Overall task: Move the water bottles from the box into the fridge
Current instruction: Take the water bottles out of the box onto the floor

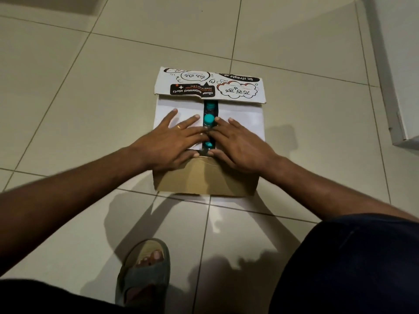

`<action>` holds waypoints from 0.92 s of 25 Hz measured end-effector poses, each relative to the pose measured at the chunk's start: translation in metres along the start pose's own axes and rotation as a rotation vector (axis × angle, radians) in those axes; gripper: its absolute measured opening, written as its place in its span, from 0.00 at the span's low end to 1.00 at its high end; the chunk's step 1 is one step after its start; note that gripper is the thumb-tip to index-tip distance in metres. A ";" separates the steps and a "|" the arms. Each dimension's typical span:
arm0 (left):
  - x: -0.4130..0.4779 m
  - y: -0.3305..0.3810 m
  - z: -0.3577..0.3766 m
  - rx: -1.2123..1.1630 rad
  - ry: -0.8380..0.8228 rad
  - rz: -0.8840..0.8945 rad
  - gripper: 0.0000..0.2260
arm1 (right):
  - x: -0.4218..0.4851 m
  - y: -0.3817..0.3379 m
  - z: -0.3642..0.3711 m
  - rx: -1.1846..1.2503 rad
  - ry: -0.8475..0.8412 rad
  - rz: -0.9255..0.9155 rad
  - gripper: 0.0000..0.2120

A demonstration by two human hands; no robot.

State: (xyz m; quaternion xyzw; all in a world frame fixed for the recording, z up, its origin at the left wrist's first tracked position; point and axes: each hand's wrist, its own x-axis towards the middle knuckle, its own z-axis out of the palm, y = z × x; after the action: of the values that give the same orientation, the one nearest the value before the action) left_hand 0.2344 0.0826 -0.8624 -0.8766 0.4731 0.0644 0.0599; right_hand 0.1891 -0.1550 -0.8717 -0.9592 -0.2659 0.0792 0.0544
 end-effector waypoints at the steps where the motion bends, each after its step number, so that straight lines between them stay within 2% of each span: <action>1: 0.004 -0.003 -0.007 0.031 0.026 0.015 0.26 | 0.003 0.004 -0.006 -0.037 0.030 -0.037 0.27; 3: 0.009 -0.007 -0.024 0.091 0.091 0.049 0.28 | 0.002 0.007 -0.021 -0.085 0.099 -0.082 0.24; 5: 0.008 -0.011 -0.045 0.094 0.194 0.045 0.30 | -0.005 0.009 -0.040 -0.090 0.189 -0.055 0.24; 8: -0.009 -0.036 -0.078 0.026 0.304 -0.069 0.29 | -0.025 0.021 -0.077 -0.046 0.317 0.082 0.24; 12: -0.045 -0.083 -0.091 -0.101 0.334 -0.283 0.25 | -0.066 0.050 -0.099 -0.007 0.317 0.299 0.17; 14: -0.061 -0.093 -0.077 -0.344 0.266 -0.477 0.25 | -0.080 0.063 -0.080 0.065 0.280 0.404 0.17; 17: -0.070 -0.086 -0.038 -0.661 0.084 -0.665 0.35 | -0.085 0.053 -0.032 0.267 0.150 0.455 0.31; 19: -0.066 -0.072 -0.005 -0.785 -0.005 -0.680 0.41 | -0.078 0.035 -0.010 0.442 0.111 0.544 0.33; 21: -0.058 -0.055 0.019 -0.954 -0.065 -0.666 0.41 | -0.074 0.024 0.005 0.547 0.140 0.645 0.33; 23: -0.053 -0.043 0.024 -1.085 -0.102 -0.592 0.37 | -0.071 0.017 0.004 0.363 0.157 0.632 0.34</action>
State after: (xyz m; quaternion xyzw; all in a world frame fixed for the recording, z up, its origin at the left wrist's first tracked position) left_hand 0.2403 0.1534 -0.8754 -0.8720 0.1063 0.3182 -0.3564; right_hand 0.1372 -0.2062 -0.8690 -0.9718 0.0667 0.0641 0.2169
